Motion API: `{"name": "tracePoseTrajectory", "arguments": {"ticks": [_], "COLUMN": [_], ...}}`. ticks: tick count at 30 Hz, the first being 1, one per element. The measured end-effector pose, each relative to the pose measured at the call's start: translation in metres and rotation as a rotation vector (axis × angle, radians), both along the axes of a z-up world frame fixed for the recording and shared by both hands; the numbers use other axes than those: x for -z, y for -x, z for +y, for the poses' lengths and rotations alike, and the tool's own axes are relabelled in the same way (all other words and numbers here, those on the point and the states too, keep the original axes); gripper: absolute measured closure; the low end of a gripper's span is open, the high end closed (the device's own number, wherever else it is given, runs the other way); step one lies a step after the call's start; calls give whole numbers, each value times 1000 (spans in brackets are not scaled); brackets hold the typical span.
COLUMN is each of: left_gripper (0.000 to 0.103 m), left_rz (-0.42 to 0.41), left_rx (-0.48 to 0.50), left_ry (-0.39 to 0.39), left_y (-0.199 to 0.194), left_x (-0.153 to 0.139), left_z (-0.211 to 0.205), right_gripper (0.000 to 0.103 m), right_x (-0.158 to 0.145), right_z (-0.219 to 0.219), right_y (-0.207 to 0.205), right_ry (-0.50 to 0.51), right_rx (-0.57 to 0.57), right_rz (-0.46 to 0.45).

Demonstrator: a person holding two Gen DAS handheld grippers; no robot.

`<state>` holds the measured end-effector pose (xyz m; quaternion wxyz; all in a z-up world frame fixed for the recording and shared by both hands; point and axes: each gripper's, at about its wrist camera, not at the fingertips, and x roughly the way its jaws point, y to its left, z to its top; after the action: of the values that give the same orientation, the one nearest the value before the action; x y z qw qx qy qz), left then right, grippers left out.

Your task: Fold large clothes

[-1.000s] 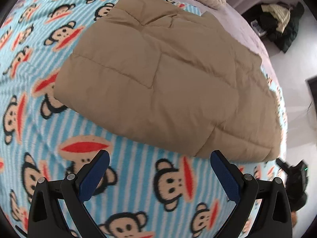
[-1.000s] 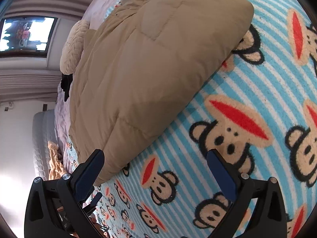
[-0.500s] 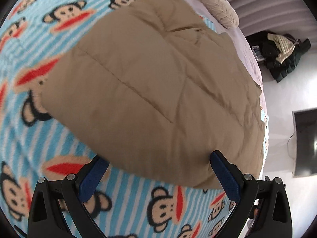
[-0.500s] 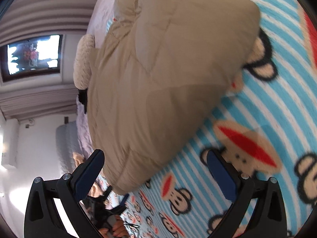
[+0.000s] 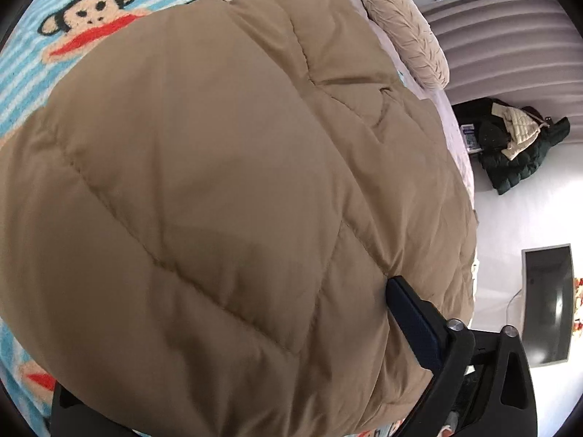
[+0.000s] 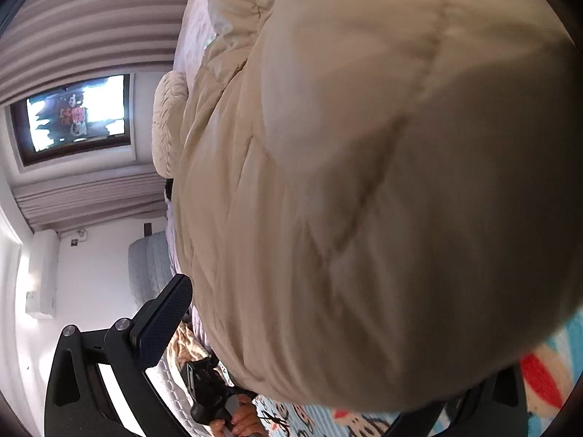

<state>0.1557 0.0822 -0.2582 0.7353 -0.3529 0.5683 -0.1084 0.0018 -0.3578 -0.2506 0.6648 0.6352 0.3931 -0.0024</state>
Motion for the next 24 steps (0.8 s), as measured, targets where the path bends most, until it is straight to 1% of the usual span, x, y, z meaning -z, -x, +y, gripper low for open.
{"name": "tracePoseTrajectory", "arguments": {"ticks": [1,2,3,4,5,6,7,9,11,13,18,21,24], "left_gripper": [28,45,60,65,72,76,78,78,78,78,78,78,78], "left_rz": [-5,-11,-25,-37,-54,-80,-104,-154,-196,-219,-253,-242,-226], "left_rx": [9,16,24,31,40,58,77,107,123,123,135,154,180], "left_ry": [-13,-13,-4,-3,-16,-40,-66,-113,-137,-137,-151,-154,-157], "left_y": [-1,-1,-1,-1,-1,-1,0,4,10,22,56,85,116], "left_x": [-2,-4,-9,-14,-21,-31,-40,-59,-75,-90,-116,-119,-116], "left_z": [-1,-1,0,1,0,-3,-7,-13,-17,-12,-8,-1,8], "right_gripper": [0,2,9,32,44,56,66,73,77,79,79,79,79], "right_x": [0,1,1,3,6,9,9,4,-5,-13,-31,-38,-41], "right_z": [0,-1,-1,-2,-4,-5,-6,-7,-7,-8,-12,-10,-4], "right_y": [0,2,5,8,10,12,13,14,13,16,29,44,64], "right_ry": [-5,-12,-17,-19,-22,-46,-59,-52,-32,-33,-24,-21,-12], "right_rx": [6,12,18,20,17,20,28,19,-7,-33,-99,-124,-144], "right_rz": [4,9,19,48,73,76,67,51,31,4,-37,-44,-43]}}
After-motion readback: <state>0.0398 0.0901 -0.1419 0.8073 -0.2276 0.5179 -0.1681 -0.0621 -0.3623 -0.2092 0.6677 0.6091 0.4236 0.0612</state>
